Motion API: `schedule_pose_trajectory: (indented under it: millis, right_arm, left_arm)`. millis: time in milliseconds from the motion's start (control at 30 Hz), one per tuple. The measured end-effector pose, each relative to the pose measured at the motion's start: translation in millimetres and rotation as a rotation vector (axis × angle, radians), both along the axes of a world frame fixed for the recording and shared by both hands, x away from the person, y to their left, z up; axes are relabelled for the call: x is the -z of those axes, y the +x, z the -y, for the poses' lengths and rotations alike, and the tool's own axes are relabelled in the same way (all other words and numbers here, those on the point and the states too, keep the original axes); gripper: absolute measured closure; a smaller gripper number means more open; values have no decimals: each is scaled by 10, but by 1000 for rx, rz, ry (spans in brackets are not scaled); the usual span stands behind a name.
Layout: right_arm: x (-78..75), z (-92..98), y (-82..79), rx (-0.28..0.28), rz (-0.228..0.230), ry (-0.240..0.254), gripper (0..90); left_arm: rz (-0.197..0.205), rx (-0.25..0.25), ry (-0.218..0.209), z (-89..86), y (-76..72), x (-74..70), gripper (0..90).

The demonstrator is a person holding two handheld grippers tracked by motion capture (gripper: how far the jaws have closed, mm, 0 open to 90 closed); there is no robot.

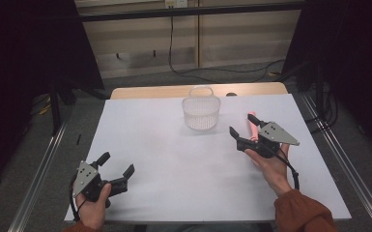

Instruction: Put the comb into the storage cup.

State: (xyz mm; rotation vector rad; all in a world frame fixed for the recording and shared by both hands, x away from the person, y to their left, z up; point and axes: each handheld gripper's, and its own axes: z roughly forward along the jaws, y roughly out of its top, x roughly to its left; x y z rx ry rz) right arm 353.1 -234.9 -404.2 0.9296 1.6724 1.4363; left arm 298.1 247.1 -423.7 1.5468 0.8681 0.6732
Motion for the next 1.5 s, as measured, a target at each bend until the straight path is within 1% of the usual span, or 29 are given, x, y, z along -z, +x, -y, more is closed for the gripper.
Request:
schedule_pose_trajectory:
  millis: [67,100,133,200,267,300,367,400,433,500,567,600,667,700,733,800,833,933,967,1000,1033,1067,1100,1167,1233,1300,1333,1400,1500]
  right_arm:
    - [1,7,2,-3,-2,4,305]
    - [-6,18,3,-6,0,12,364]
    - [-6,18,3,-6,0,12,364]
    - [-18,36,0,-8,3,24,466]
    - [-30,56,-7,16,9,22,529]
    - [-45,89,-15,24,16,28,639]
    - [-56,114,-27,21,16,34,731]
    - [-59,118,-29,12,12,41,782]
    - [-59,118,-29,12,12,41,782]
    - [-63,126,-30,-28,-17,46,895]
    - [-60,119,-27,-57,-40,22,900]
    - [-60,105,-20,-91,-62,12,900]
    - [-65,93,-16,-109,-74,2,900]
    - [-76,83,-14,-121,-91,-7,900]
    - [-100,66,-11,-152,-129,-14,900]
    - [-113,61,-14,-158,-142,-21,900]
    - [-137,58,-16,-167,-185,-25,900]
    - [-147,63,-10,-173,-196,-25,900]
    - [-144,69,5,-178,-223,-35,900]
    - [-144,69,5,-178,-223,-35,900]
    - [-136,72,19,-192,-240,-34,900]
    - [-134,74,28,-201,-267,-35,900]
    - [-135,73,34,-202,-285,-46,900]
    - [-168,73,50,-209,-309,-57,900]
    - [-194,70,58,-203,-317,-63,900]
    - [-247,66,83,-183,-328,-84,900]
    - [-270,64,97,-180,-345,-85,900]
    - [-293,68,135,-171,-373,-77,900]
    - [-267,102,174,-175,-396,-20,900]
  left_arm:
    - [2,-1,3,1,0,-1,27]
    - [1,0,1,2,1,-1,27]
    - [1,-1,2,2,1,0,27]
    - [-3,-2,-1,0,3,3,27]
    - [-5,-3,-2,0,2,4,27]
    - [-5,-2,1,-4,3,4,27]
    - [-5,-7,-12,-2,0,2,27]
    - [-5,-7,-12,-2,0,2,27]
    - [-2,-11,-16,-3,-1,0,27]
    - [-5,-13,-19,-7,2,0,27]
    - [-5,-15,-19,-8,2,1,27]
    - [-5,-11,-21,-3,4,2,27]
    - [-6,-11,-19,-2,3,2,27]
    - [-5,-11,-19,-2,2,2,27]
    - [-4,-12,-14,-8,0,0,27]
    - [-3,-14,-15,-11,0,-1,27]
    - [-3,-14,-16,-12,0,0,27]
    - [-2,-20,-13,-15,0,1,27]
    - [-3,-20,-14,-14,1,1,27]
    - [-2,-20,-15,-15,1,0,27]
    - [3,-19,-12,-20,-1,-5,27]
    - [13,-22,-26,-16,-5,-10,27]
    - [16,-21,-22,-18,-6,-13,27]
    - [8,-18,-18,-11,0,-7,27]
    - [7,-20,-17,-5,3,-4,27]
    - [8,-18,-15,-2,3,-6,27]
    - [10,-18,-19,2,1,-7,27]
    - [10,-18,-20,2,-1,-7,27]
    - [6,-15,-15,-6,6,-7,27]
